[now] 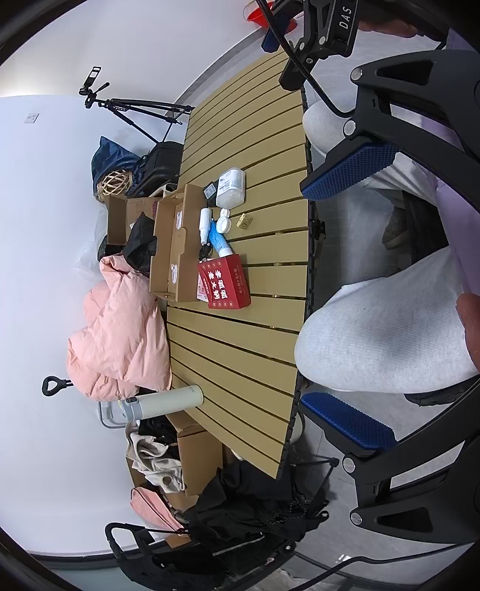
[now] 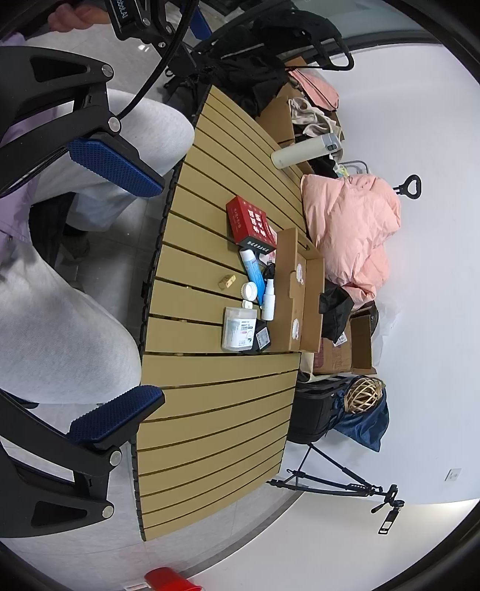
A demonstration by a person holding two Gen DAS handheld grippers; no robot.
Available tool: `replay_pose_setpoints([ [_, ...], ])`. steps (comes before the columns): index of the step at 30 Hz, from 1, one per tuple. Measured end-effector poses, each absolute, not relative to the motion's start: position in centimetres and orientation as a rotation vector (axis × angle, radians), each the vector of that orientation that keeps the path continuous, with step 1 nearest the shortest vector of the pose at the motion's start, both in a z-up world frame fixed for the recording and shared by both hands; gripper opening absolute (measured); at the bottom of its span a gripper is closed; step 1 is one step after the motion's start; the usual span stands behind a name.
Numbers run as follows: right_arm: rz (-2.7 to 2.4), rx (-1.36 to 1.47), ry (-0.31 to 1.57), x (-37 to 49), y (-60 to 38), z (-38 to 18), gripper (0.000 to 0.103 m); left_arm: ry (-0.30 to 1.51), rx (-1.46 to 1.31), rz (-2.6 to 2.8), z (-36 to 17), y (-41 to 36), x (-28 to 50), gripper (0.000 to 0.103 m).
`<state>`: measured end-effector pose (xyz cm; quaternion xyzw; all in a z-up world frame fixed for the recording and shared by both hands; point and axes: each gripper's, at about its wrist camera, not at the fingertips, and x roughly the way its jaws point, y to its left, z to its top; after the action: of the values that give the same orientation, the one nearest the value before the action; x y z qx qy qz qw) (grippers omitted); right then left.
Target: Organize objects
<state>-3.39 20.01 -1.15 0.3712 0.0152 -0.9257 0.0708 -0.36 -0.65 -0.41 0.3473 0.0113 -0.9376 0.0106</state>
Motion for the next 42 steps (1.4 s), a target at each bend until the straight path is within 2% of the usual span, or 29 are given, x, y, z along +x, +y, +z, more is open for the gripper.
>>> replay_pose_setpoints([
  [27,-2.789,1.121,0.046,-3.4,20.1,-1.3,0.103,0.027,1.106,-2.921,-1.3,-0.4,0.0,0.103],
  [42,-2.763,1.180,0.039,-5.7,20.5,-3.5,0.103,-0.016,1.160,-2.884,-2.7,-0.2,-3.7,0.103],
])
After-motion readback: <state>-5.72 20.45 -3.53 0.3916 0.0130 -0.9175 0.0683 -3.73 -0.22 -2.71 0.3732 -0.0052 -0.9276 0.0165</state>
